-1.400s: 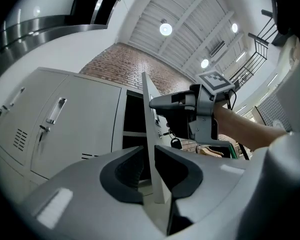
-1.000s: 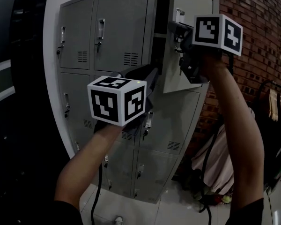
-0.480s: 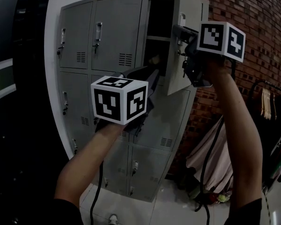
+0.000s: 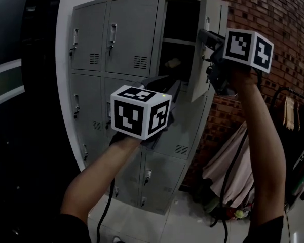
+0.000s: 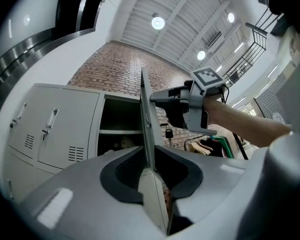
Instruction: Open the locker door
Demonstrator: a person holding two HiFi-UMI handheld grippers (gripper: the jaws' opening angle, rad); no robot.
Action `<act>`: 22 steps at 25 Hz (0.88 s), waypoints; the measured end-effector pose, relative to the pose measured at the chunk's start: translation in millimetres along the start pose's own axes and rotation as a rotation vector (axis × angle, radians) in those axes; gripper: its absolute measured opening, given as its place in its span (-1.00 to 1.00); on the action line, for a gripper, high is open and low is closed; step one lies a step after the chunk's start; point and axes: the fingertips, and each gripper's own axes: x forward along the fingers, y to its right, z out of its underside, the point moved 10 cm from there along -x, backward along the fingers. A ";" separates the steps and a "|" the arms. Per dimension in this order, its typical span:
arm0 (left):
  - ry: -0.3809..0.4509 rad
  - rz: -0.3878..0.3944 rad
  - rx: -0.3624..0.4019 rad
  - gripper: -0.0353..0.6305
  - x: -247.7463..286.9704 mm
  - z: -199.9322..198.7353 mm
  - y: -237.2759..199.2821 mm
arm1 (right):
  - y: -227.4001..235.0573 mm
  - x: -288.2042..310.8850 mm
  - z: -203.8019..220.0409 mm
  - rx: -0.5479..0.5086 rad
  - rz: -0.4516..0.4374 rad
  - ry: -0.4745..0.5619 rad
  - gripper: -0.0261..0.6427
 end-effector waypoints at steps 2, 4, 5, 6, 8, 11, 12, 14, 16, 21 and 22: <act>-0.010 -0.001 0.006 -0.78 -2.6 0.5 4.6 | -2.0 -4.4 -1.4 -0.017 0.012 -0.002 -0.59; -0.017 -0.003 0.002 -0.78 -7.4 -0.2 6.4 | -7.5 -10.0 -3.4 -0.042 0.021 0.010 -0.59; -0.021 -0.006 0.004 -0.78 -10.3 -1.3 7.1 | -10.9 -13.0 -5.1 -0.054 0.022 0.020 -0.59; -0.026 -0.008 0.006 -0.78 -13.1 -2.5 8.0 | -14.3 -16.0 -6.8 -0.064 0.022 0.028 -0.59; -0.038 -0.012 0.010 -0.78 -18.7 -4.8 9.5 | -21.0 -21.2 -8.4 -0.075 0.017 0.033 -0.59; -0.039 -0.019 0.004 -0.78 -30.3 -7.9 10.0 | -32.0 -29.6 -3.3 -0.066 0.009 0.040 -0.59; -0.039 -0.021 -0.002 -0.78 -34.5 -8.6 10.3 | -35.7 -33.1 -0.1 -0.059 0.005 0.042 -0.60; -0.043 -0.024 -0.007 -0.78 -43.7 -9.2 11.4 | -43.4 -42.0 7.7 -0.052 0.000 0.045 -0.60; -0.054 -0.030 -0.009 -0.78 -55.5 -9.1 13.3 | -51.8 -53.3 17.7 -0.051 0.000 0.048 -0.60; -0.061 -0.053 -0.025 -0.78 -99.0 -11.3 21.9 | -78.1 -85.4 48.0 0.004 -0.006 0.038 -0.64; -0.061 -0.059 -0.031 -0.78 -109.0 -11.4 24.3 | -86.1 -92.0 54.0 0.011 -0.007 0.032 -0.66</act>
